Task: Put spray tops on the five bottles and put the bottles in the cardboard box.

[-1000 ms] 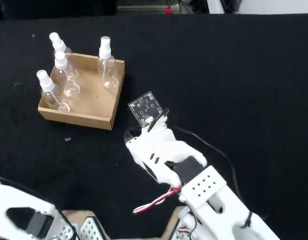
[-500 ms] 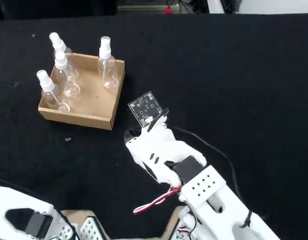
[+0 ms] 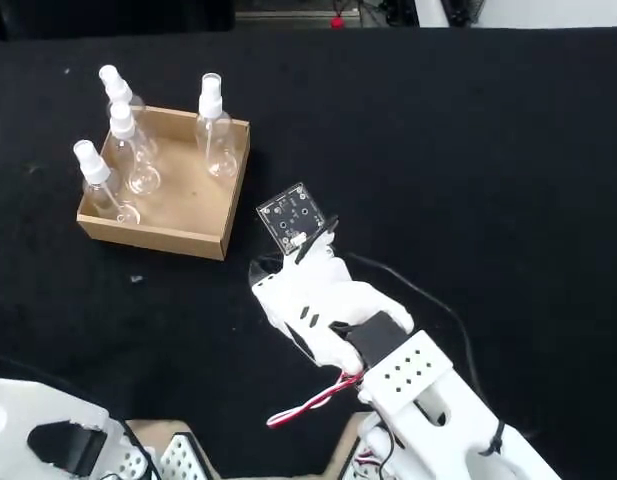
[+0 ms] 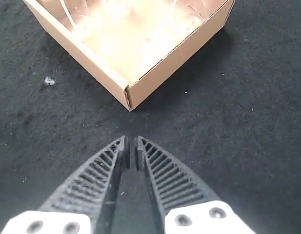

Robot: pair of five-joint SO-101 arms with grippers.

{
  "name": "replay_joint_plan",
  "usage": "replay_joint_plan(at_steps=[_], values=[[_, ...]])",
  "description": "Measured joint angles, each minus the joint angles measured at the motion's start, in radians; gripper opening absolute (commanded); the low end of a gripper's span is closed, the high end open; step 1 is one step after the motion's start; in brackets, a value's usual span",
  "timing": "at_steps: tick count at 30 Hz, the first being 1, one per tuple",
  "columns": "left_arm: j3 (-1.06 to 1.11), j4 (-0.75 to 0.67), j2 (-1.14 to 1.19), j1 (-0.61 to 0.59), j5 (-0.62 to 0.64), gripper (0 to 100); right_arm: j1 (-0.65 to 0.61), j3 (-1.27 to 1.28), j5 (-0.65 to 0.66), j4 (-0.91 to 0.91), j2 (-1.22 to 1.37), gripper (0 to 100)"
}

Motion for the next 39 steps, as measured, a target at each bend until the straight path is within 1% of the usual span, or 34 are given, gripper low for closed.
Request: replay_joint_plan(at_steps=[4, 8, 14, 16, 35, 39], values=[[-0.002, 0.000, 0.000, -0.002, -0.020, 39, 0.000, 0.000, 0.000, 0.000, 0.000, 2.6], [-0.048, 0.028, 0.000, -0.002, -0.026, 39, 0.000, 0.000, 0.000, 0.000, 0.000, 2.6], [-0.176, 0.285, -0.011, -0.005, -0.028, 39, 0.000, 0.000, 0.000, 0.000, 0.000, 2.6], [-0.199, 0.325, -0.011, -0.011, -0.028, 39, 0.000, 0.000, 0.000, 0.000, 0.000, 2.6], [-0.216, 0.327, -0.011, -0.015, -0.028, 39, 0.000, 0.000, 0.000, 0.000, 0.000, 2.6], [-0.216, 0.334, -0.046, -0.012, -0.074, 39, 0.000, 0.000, 0.000, 0.000, 0.000, 2.6]])
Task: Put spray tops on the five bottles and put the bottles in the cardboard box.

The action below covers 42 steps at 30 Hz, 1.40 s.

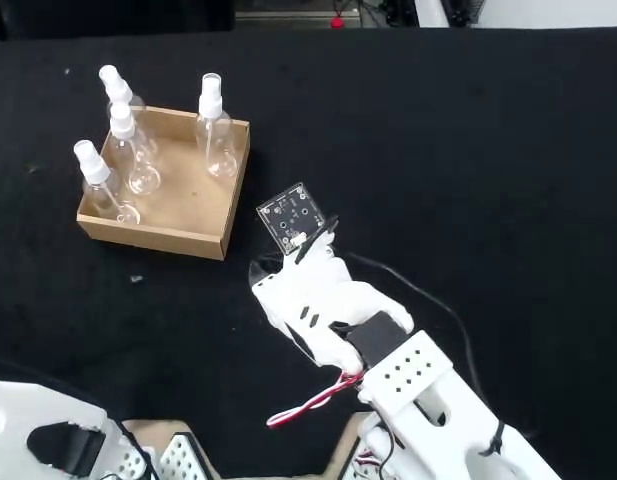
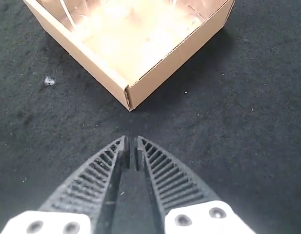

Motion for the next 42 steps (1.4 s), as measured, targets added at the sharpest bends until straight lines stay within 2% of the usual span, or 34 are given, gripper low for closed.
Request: replay_joint_plan(at_steps=[2, 7, 9, 12, 20, 42], values=[[0.000, 0.051, -0.052, 0.006, -0.009, 39, 0.000, 0.000, 0.000, 0.000, 0.000, 2.6], [0.000, 0.278, -0.209, 0.031, -0.005, 39, 0.000, 0.000, 0.000, 0.000, 0.000, 2.6], [0.000, 0.313, -0.232, 0.037, 0.012, 39, 0.000, 0.000, 0.000, 0.000, 0.000, 2.6], [0.002, 0.302, -0.232, 0.038, 0.006, 39, 0.000, 0.000, 0.000, 0.000, 0.000, 2.6], [0.002, 0.249, -0.137, 0.037, -0.109, 39, 0.000, 0.000, 0.000, 0.000, 0.000, 2.6], [0.002, 0.244, -0.097, 0.037, -0.112, 38, 0.000, 0.000, 0.000, 0.000, 0.000, 2.6]])
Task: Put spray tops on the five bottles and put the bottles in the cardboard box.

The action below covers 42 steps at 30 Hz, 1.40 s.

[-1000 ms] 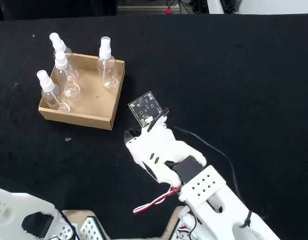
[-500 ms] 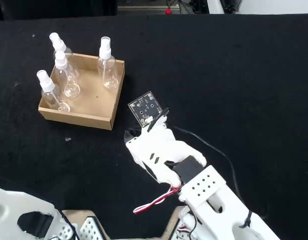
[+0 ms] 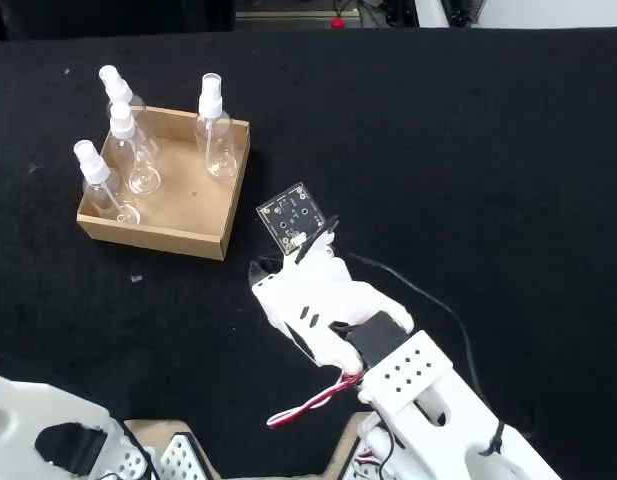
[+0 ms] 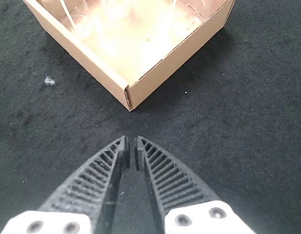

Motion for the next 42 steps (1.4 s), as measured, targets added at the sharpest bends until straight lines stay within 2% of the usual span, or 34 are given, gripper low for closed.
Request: replay_joint_plan(at_steps=[12, 18, 30, 42], values=[[0.000, 0.000, 0.000, 0.000, 0.000, 38, 0.000, 0.000, 0.000, 0.000, 0.000, 2.6], [0.000, 0.000, 0.000, 0.000, 0.000, 25, 0.000, 0.000, 0.000, 0.000, 0.000, 2.6], [0.002, 0.000, 0.000, 0.000, 0.000, 26, 0.000, 0.000, 0.000, 0.000, 0.000, 2.6], [0.187, 0.000, -0.149, 0.017, -0.002, 26, 0.000, 0.000, 0.000, 0.000, 0.000, 2.6]])
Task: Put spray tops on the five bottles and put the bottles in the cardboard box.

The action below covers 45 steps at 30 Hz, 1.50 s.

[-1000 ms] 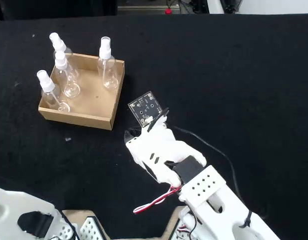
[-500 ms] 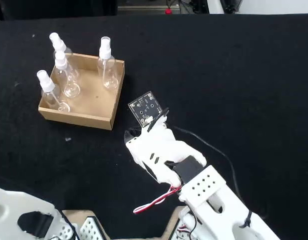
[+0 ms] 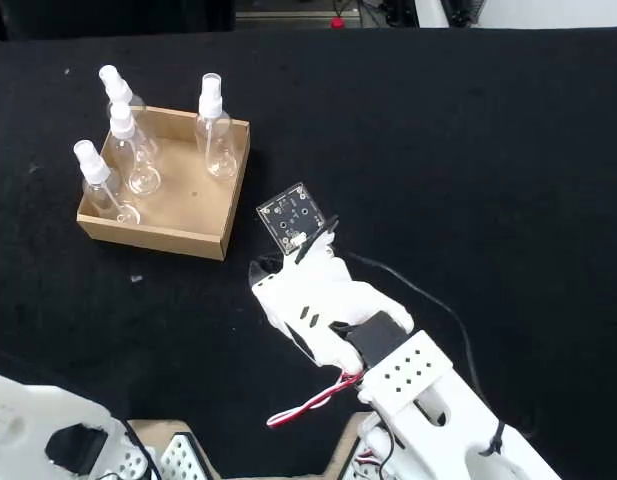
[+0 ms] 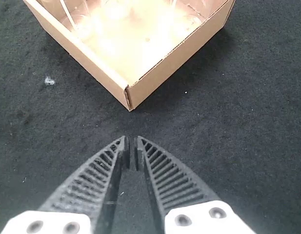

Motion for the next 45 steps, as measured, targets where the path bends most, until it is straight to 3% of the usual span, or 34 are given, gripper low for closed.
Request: replay_joint_plan(at_steps=[12, 23, 27, 35, 39, 45], values=[[0.106, 0.000, -0.172, 0.040, 0.000, 26, 0.005, 0.000, 0.000, 0.000, 0.000, 2.6], [0.499, 0.011, -0.700, 0.206, 0.000, 26, 0.232, 0.000, 0.000, 0.000, 0.000, 2.6], [0.532, 0.206, -0.925, 0.295, -0.006, 26, 0.333, -0.002, -0.040, 0.000, 0.000, 2.6], [0.440, 0.936, -1.352, 0.535, 0.037, 26, 0.422, -0.014, -0.115, 0.000, 0.000, 2.6], [0.454, 1.036, -1.504, 0.687, 0.064, 26, 0.423, -0.014, -0.118, 0.000, 0.000, 2.6], [0.543, 1.048, -1.671, 0.887, 0.161, 26, 0.466, -0.026, -0.120, 0.000, 0.000, 2.6]])
